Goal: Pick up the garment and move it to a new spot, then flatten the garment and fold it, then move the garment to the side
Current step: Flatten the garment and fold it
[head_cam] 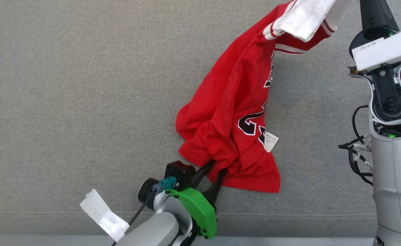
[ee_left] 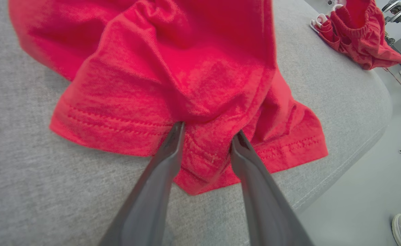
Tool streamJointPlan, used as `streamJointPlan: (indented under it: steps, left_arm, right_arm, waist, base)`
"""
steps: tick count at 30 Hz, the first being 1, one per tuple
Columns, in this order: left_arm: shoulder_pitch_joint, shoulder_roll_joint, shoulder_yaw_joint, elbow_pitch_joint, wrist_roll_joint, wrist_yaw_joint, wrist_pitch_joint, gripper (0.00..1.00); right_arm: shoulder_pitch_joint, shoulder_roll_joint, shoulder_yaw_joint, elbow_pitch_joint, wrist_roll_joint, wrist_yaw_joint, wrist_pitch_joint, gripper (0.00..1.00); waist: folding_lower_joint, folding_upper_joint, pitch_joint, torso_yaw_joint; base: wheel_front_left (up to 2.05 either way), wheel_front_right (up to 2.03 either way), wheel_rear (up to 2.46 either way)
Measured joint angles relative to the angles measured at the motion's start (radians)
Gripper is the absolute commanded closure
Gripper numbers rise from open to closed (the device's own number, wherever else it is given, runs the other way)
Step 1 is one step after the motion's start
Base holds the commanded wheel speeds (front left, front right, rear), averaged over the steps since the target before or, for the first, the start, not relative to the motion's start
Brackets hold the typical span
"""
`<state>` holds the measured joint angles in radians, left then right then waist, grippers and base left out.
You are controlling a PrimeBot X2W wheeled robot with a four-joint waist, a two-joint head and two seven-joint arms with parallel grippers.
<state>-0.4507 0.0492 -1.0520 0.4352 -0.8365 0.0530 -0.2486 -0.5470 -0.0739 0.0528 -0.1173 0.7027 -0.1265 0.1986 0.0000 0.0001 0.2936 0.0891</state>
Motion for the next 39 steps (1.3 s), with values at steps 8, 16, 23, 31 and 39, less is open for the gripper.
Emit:
streamJointPlan:
  steps: [8,16,23,31,39]
  left_arm:
    - [0.0,-0.001,0.018,0.008,0.0,-0.009,0.0,1.0]
    - [0.001,-0.003,0.298,-0.067,0.01,0.027,0.0,1.0]
    - [0.0,0.083,0.521,-0.266,0.124,0.042,-0.002,1.0]
    - [0.035,0.148,0.676,-0.523,0.195,0.054,-0.005,1.0]
    - [0.129,0.21,0.715,-0.733,0.236,0.063,-0.009,1.0]
  right_arm:
    - [0.001,0.002,-0.006,0.002,0.0,0.0,-0.013,1.0]
    - [0.01,0.004,-0.053,0.0,0.008,0.002,-0.059,1.0]
    - [0.021,0.004,-0.075,-0.056,0.049,0.048,-0.103,1.0]
    - [0.082,0.009,-0.098,-0.163,0.114,0.076,-0.124,1.0]
    - [0.169,0.012,-0.111,-0.295,0.213,0.086,-0.115,1.0]
  waist:
    - [0.0,0.0,-0.006,0.008]
    - [0.0,0.0,-0.047,0.018]
    - [0.0,0.0,-0.11,0.032]
    - [0.0,0.0,-0.21,0.042]
    - [0.0,0.0,-0.321,0.04]
  base:
    - [0.0,0.0,0.0]
    - [0.0,0.0,0.0]
    - [0.0,0.0,0.0]
    - [0.0,0.0,0.0]
    - [0.0,0.0,0.0]
